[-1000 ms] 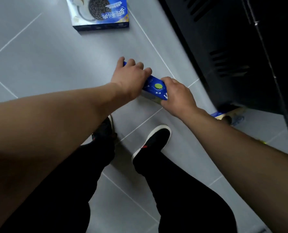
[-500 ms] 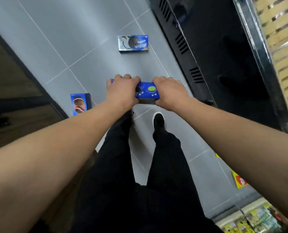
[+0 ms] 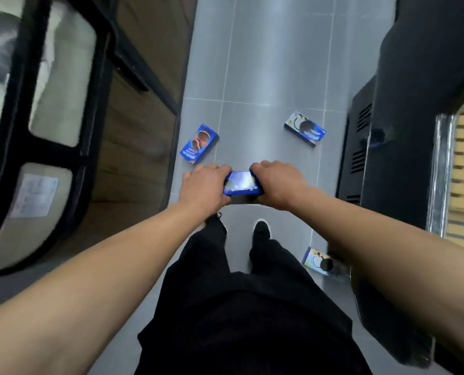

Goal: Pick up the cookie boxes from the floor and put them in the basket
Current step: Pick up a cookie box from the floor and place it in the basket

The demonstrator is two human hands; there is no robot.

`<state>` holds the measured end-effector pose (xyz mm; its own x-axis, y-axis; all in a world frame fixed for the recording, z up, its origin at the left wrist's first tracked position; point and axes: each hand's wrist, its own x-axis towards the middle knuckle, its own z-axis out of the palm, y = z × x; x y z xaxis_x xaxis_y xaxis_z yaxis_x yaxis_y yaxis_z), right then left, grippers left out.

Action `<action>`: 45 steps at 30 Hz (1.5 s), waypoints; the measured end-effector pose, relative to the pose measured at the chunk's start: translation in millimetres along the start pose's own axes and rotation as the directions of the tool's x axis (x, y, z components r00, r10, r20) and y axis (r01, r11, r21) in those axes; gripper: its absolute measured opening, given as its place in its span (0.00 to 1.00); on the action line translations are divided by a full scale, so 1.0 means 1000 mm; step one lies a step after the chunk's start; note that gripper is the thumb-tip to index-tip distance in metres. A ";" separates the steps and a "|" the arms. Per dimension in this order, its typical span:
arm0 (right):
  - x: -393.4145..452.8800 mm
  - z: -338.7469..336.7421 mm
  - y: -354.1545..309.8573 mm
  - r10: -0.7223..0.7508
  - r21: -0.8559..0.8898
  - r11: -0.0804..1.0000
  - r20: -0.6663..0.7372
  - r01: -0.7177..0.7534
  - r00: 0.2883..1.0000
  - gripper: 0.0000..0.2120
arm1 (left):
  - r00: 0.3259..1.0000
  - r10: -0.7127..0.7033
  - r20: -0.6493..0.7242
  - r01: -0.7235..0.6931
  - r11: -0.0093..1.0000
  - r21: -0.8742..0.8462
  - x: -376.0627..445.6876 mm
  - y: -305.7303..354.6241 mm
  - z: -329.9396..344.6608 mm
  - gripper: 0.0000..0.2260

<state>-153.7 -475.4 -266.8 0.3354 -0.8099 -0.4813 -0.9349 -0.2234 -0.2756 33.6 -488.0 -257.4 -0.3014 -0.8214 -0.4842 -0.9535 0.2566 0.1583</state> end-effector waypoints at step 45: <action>0.050 0.183 -1.051 -0.793 -0.275 -0.163 0.608 0.948 0.040 0.24 | -0.041 -0.989 0.142 0.749 -0.124 -0.651 -0.702 -0.626 0.158 0.21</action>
<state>867.0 -181.6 -153.6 0.8249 0.4745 -0.3073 0.4383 -0.8801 -0.1823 841.5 8.7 -152.4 0.9544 -0.1479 -0.2593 -0.1035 -0.9787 0.1775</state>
